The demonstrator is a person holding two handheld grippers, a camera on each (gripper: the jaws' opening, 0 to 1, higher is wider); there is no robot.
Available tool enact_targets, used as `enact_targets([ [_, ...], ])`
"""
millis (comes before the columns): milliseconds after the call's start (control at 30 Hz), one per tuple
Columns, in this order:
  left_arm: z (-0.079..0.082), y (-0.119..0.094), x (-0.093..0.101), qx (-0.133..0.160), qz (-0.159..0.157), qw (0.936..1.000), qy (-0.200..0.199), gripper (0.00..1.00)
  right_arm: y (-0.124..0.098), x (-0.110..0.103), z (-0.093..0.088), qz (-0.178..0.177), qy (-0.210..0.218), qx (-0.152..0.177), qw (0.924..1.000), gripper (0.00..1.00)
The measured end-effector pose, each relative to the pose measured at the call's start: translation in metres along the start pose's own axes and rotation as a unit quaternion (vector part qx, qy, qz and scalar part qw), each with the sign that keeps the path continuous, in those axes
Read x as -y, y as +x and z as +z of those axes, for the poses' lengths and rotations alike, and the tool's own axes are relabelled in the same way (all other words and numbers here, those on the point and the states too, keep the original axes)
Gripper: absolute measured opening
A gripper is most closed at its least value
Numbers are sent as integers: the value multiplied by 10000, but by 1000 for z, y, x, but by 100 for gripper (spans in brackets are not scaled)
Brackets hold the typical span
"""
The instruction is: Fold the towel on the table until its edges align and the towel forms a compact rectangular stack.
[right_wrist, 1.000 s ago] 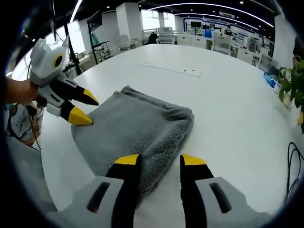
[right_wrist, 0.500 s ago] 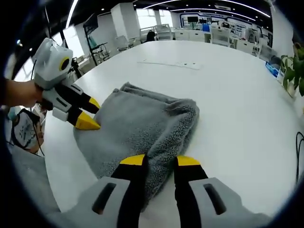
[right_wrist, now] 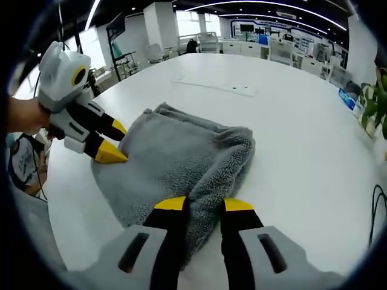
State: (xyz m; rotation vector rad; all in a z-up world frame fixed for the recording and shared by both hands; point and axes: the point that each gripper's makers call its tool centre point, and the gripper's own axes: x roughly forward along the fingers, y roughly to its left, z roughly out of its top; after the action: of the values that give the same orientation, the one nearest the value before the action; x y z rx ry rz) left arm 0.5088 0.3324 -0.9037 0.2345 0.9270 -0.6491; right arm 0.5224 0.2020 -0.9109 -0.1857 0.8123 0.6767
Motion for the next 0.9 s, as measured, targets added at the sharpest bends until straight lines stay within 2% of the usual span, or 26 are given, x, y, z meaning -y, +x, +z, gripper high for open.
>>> enact_targets([
  [300, 13, 7, -13, -22, 98, 9999, 122, 25, 10, 10, 15, -148, -250, 59, 9996, 20],
  [500, 17, 10, -12, -61, 178, 9992, 359, 24, 10, 12, 15, -236, -254, -26, 9994, 20],
  [633, 16, 6, -15, -52, 211, 9996, 183, 25, 9, 15, 17, -210, -243, -51, 9995, 21],
  [700, 17, 1, -19, 10, 264, 9996, 39, 29, 6, 17, 20, -194, -467, -17, 9987, 23],
  [767, 20, -4, -21, 94, 362, 9992, 163, 34, 0, 18, 28, -193, -533, 177, 9982, 26],
  [833, 22, -10, -22, 183, 429, 9986, 253, 39, -8, 18, 35, -220, -425, 430, 9979, 32],
  [900, 27, -14, -24, 325, 509, 9978, 257, 45, -15, 18, 38, -217, -344, 512, 9979, 39],
])
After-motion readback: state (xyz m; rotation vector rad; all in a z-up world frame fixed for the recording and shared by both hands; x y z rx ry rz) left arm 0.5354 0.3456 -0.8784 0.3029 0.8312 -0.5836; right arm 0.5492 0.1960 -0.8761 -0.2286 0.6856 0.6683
